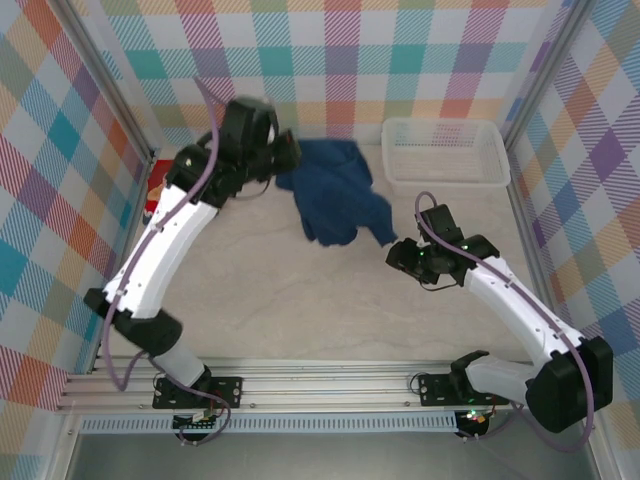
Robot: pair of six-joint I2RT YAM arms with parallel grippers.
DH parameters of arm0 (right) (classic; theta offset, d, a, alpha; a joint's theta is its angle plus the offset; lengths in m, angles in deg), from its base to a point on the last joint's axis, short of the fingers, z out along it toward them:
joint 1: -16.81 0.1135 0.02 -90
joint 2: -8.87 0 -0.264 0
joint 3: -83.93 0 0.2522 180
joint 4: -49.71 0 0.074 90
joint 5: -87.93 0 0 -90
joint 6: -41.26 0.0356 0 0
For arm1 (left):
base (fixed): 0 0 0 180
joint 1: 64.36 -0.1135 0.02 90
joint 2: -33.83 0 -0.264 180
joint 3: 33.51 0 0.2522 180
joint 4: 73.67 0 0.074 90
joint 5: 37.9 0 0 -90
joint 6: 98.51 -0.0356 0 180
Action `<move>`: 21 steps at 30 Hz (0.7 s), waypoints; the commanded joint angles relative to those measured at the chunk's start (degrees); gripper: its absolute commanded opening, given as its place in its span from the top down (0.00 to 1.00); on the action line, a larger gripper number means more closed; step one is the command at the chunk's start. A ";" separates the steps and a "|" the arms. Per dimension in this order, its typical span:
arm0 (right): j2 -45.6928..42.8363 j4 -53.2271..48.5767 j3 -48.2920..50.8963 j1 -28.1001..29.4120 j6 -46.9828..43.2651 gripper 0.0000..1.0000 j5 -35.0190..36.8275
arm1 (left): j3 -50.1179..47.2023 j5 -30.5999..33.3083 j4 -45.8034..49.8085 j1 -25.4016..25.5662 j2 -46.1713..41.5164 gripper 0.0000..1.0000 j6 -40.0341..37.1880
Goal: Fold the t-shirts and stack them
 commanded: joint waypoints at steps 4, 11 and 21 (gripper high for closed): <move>5.44 -1.93 0.37 -0.23 1.96 0.52 -1.95 | -33.17 8.01 7.47 -9.98 -8.59 0.44 4.45; 12.25 6.52 1.81 -0.17 12.25 0.53 -5.09 | -43.78 -10.92 -0.20 -4.05 -14.27 0.44 11.30; 19.40 21.96 0.98 -1.66 10.00 0.57 7.19 | -43.32 -18.70 -14.06 1.37 -6.04 0.45 14.43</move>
